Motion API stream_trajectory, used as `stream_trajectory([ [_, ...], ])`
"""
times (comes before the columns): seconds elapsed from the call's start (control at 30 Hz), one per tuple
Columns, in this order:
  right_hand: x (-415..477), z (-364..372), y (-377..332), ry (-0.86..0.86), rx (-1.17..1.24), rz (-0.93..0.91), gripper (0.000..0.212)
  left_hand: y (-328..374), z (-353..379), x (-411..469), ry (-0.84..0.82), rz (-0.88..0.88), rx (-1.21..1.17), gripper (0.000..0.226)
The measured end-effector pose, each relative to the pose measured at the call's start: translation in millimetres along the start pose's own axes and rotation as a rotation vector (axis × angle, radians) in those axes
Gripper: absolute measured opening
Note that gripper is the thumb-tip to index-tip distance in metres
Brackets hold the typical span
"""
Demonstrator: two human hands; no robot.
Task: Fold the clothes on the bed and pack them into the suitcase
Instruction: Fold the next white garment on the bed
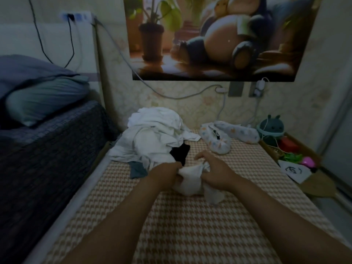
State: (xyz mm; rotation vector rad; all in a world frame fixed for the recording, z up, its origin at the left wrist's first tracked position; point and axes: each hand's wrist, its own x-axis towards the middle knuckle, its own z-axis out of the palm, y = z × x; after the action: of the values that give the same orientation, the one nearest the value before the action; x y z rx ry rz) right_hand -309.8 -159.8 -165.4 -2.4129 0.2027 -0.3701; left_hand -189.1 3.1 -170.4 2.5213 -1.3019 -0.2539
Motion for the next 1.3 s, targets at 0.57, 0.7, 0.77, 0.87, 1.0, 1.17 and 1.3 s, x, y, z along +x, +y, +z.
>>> stream_trajectory([
  [0.57,-30.8,18.7,-23.9,-0.447,-0.352,0.111,0.006,-52.4,3.6,-96.1,-0.093,-0.189,0.247,0.035],
  [0.7,-12.8,5.8,-13.7,0.298,-0.374,-0.03,0.023,-61.6,-17.7,-97.1,0.309,-0.229,0.193,0.022],
  [0.77,-11.1,-0.7,-8.3,0.375,-0.479,-0.02,0.024,-58.7,-29.1,-103.5,0.616,-0.255,0.027,0.015],
  [0.87,-15.0,5.8,-9.7,0.238,-0.636,0.0,0.034,-58.7,-47.7,-118.3,0.674,-0.134,-0.283,0.019],
  [1.0,-16.8,27.4,-37.0,0.298,-0.291,-0.028,0.036,-52.3,-52.2,-143.9,-0.3,-0.25,-0.312,0.015],
  [1.17,-14.8,54.1,-68.0,-0.118,-0.149,-0.009,0.045,-64.6,-30.9,-163.0,-0.475,-0.265,-0.398,0.016],
  [1.3,-20.8,77.0,-69.4,-0.403,-0.301,0.051,0.063,-88.3,-22.0,-151.0,0.092,-0.143,-0.059,0.02],
])
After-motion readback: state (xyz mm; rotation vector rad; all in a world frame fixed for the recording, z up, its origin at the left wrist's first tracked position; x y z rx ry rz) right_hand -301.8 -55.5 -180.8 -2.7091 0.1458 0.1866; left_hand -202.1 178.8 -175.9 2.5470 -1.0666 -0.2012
